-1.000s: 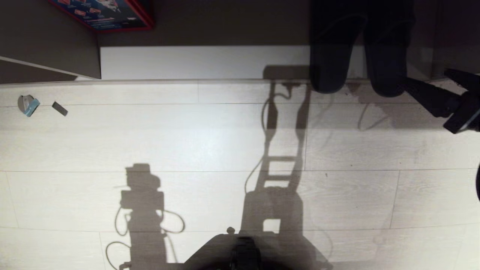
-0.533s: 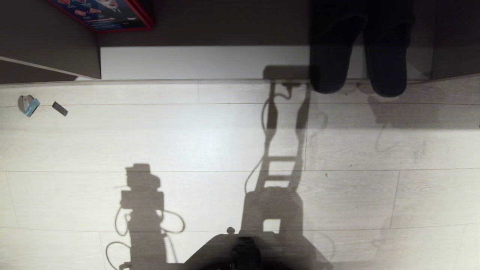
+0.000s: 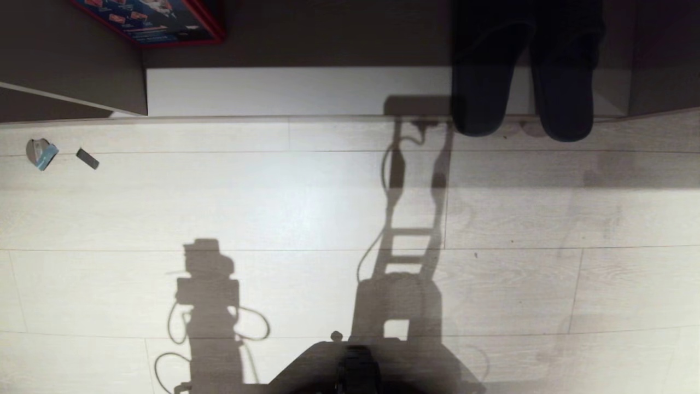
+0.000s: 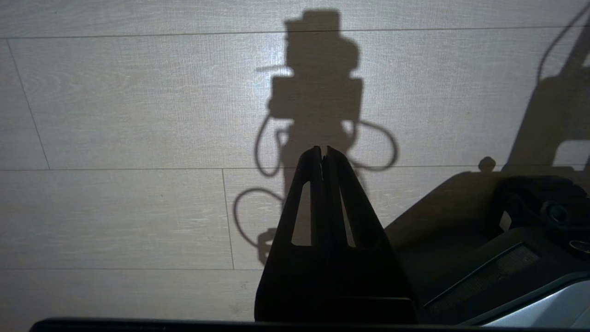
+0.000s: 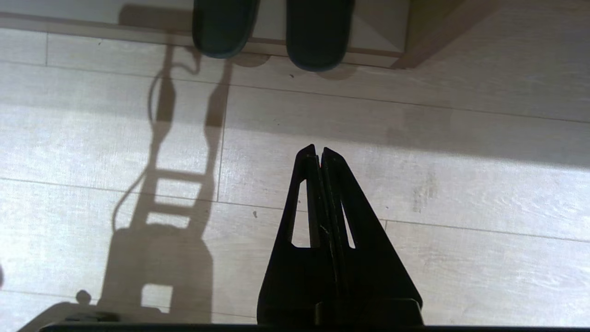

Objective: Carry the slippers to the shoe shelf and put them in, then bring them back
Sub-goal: Pick up the slippers in the shoe cabinet

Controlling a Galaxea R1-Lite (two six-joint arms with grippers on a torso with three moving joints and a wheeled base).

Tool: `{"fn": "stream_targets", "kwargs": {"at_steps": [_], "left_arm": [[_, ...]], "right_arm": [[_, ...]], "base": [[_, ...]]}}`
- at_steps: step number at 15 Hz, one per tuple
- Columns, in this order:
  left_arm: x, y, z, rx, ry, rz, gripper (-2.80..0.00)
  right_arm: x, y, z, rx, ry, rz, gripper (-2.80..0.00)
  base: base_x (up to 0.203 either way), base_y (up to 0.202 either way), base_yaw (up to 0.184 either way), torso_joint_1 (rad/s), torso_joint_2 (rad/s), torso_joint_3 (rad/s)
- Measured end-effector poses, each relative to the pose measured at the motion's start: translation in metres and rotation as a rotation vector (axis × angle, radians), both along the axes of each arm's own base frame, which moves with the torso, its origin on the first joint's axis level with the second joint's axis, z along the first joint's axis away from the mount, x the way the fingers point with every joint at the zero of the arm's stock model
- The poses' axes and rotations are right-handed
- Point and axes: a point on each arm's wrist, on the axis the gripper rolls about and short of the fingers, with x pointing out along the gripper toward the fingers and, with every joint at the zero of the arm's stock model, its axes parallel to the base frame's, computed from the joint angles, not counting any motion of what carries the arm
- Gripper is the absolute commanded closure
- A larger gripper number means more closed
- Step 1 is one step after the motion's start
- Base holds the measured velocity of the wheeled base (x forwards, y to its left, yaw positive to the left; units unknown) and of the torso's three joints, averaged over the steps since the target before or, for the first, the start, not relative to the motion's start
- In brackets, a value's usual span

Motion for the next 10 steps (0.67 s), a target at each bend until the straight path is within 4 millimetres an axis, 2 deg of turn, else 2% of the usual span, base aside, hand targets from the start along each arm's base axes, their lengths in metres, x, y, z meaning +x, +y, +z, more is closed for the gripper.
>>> {"fn": "stream_targets", "kwargs": {"at_steps": [5, 8, 10], "left_arm": [[0.0, 0.0, 0.0, 0.0, 0.0, 0.0, 0.0], [0.0, 0.0, 0.0, 0.0, 0.0, 0.0, 0.0], [0.0, 0.0, 0.0, 0.0, 0.0, 0.0, 0.0]], "right_arm": [[-0.018, 0.001, -0.035, 0.014, -0.037, -0.007, 0.0], [-0.021, 0.001, -0.072, 0.003, 0.015, -0.017, 0.0], [-0.016, -0.001, -0.106, -0.006, 0.112, -0.077, 0.0]], "base": [[0.0, 0.0, 0.0, 0.0, 0.0, 0.0], [0.0, 0.0, 0.0, 0.0, 0.0, 0.0], [0.0, 0.0, 0.0, 0.0, 0.0, 0.0]]}}
